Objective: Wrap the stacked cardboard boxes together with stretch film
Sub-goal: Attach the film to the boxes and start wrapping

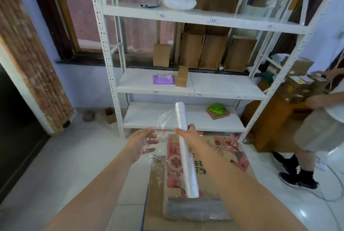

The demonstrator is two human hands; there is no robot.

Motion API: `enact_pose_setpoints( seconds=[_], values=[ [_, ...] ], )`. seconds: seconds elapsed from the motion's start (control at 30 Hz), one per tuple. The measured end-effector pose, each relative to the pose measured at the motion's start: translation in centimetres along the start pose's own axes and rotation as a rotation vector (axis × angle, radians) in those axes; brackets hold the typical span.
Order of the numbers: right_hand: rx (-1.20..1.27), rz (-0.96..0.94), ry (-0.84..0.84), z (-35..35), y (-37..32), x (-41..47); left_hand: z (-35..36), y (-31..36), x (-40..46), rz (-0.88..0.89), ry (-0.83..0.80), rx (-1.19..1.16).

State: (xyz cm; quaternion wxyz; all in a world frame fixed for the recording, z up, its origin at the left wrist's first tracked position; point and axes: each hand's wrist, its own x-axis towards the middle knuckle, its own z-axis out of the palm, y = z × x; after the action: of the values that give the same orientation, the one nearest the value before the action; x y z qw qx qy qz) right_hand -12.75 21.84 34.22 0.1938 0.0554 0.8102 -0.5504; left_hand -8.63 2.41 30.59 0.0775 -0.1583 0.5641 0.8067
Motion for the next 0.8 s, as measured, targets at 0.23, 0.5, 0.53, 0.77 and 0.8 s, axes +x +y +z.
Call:
enact_pose_setpoints(
  seconds=[0.23,0.5,0.53,0.77,0.8],
  values=[
    [0.042,-0.023,0.132,-0.7,2.6,-0.6,0.7,-0.9,0.2,0.028,0.172,0.294],
    [0.067,-0.017,0.187,-3.5,4.2,-3.0,3.2,-2.8,-0.2,0.065,0.36,0.54],
    [0.071,0.018,0.145,-4.0,4.5,-3.3,3.2,-3.1,-0.5,0.082,0.359,0.597],
    [-0.055,0.071,0.109,-7.2,9.0,-5.7,3.6,-6.3,-3.1,0.083,0.325,0.581],
    [-0.026,0.065,0.11,-7.3,9.9,-6.2,3.6,-7.1,-3.6,0.071,0.303,0.552]
  ],
)
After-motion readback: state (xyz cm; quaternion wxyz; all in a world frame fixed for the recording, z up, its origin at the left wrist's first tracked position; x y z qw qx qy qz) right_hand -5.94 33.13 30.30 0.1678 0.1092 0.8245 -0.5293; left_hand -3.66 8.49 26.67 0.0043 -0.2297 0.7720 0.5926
